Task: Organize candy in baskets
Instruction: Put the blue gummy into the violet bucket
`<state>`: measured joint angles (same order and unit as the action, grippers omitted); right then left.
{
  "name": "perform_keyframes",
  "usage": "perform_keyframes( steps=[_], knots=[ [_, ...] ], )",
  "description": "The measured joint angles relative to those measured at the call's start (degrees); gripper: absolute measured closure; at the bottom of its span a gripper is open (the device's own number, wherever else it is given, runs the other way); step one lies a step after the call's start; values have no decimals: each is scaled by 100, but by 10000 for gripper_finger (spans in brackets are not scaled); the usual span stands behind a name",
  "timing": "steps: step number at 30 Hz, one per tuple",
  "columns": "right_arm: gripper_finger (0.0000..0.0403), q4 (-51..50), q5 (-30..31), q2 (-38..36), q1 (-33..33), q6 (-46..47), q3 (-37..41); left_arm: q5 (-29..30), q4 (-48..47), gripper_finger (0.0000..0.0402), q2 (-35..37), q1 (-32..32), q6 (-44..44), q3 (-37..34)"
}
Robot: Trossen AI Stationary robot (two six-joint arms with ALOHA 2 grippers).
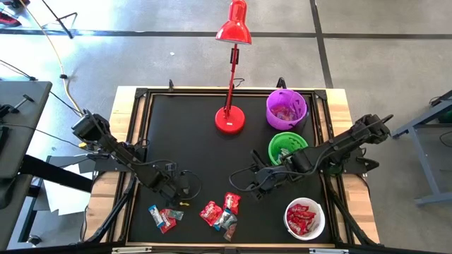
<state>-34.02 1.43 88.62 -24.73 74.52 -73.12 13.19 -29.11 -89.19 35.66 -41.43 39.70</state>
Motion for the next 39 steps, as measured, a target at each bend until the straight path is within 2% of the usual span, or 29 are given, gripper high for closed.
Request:
perform_keyframes(
  steps=[5,7,10,16,21,32,39],
  knots=[
    [261,6,28,0,0,-52,0,7,-362,392,-35,-4,-192,314],
    [261,57,260,0,0,-105,0,64,-524,394,-44,-20,-197,456],
    [261,244,928,0,0,-94,0,101,-434,394,-30,-138,-198,713],
    [261,1065,2676,0,2,50,2,254,-464,394,-20,-568,-51,1252],
    [261,1842,3450,0,0,-48,2,624,-619,395,-20,-967,435,1900],
    [261,2218,3783,0,140,-390,2,1485,-1455,395,-11,-1406,1829,3762],
    [261,2221,3794,0,376,-564,2,1865,-1661,395,-9,-1434,2314,4421]
  ],
)
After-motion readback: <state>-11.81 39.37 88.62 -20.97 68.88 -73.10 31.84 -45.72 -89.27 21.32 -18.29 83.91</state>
